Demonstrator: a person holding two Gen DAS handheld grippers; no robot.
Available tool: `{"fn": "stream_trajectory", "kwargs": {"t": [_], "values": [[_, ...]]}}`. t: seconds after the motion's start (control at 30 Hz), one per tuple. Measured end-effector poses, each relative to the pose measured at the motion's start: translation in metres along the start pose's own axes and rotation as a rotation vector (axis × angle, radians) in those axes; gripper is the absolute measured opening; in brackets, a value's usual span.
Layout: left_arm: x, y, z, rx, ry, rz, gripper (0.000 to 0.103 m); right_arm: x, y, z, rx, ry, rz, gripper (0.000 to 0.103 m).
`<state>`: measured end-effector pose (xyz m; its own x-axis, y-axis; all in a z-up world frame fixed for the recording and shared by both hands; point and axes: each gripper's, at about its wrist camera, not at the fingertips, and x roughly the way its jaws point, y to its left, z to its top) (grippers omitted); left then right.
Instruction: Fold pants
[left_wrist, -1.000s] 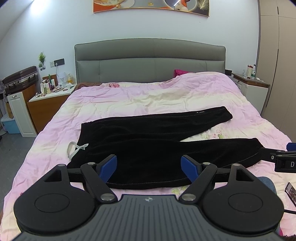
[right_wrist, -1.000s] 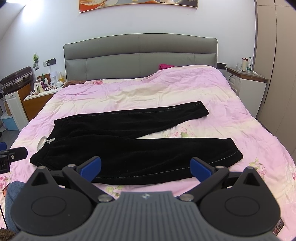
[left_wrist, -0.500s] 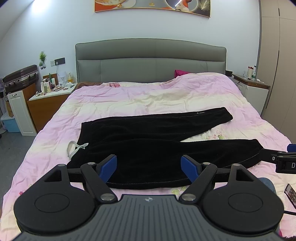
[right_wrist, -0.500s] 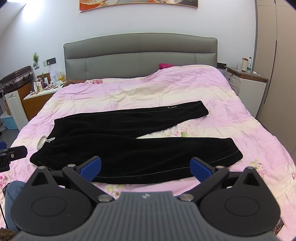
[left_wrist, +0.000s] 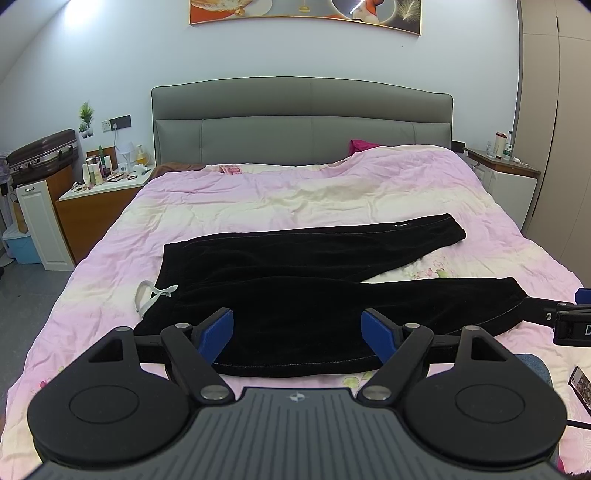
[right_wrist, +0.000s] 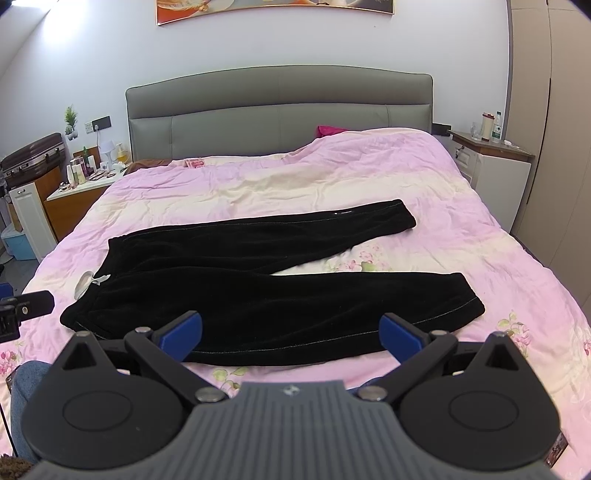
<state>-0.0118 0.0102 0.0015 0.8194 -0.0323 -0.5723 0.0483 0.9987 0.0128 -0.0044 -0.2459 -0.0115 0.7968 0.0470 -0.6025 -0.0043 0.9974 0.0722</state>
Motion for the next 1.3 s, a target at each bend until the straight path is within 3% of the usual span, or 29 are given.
{"fn": "stream_trajectory", "kwargs": {"t": [0.73,0.9,1.03,1.13,1.2,1.3], "values": [[0.004,0.003,0.002,0.015,-0.004,-0.008,0.091,0.004,0.003,-0.002,-0.009,0.000,-0.010,0.098],[0.019,0.015,0.014,0.109,-0.010,0.008,0.084,0.014,-0.002,0.005,-0.025,-0.016,-0.002,0.098],[0.039,0.034,0.023,0.200,0.014,0.008,0.075,0.030,-0.028,0.016,-0.012,-0.099,0.052,0.098],[0.060,0.053,0.028,0.276,0.061,-0.034,0.073,0.045,-0.053,0.024,-0.017,-0.179,0.073,0.098],[0.074,0.060,0.028,0.352,0.086,-0.039,0.073,0.062,-0.067,0.032,-0.061,-0.166,0.097,0.098],[0.102,0.071,0.019,0.512,0.130,-0.040,0.073,0.099,-0.082,0.047,-0.144,-0.063,0.123,0.098]]}}
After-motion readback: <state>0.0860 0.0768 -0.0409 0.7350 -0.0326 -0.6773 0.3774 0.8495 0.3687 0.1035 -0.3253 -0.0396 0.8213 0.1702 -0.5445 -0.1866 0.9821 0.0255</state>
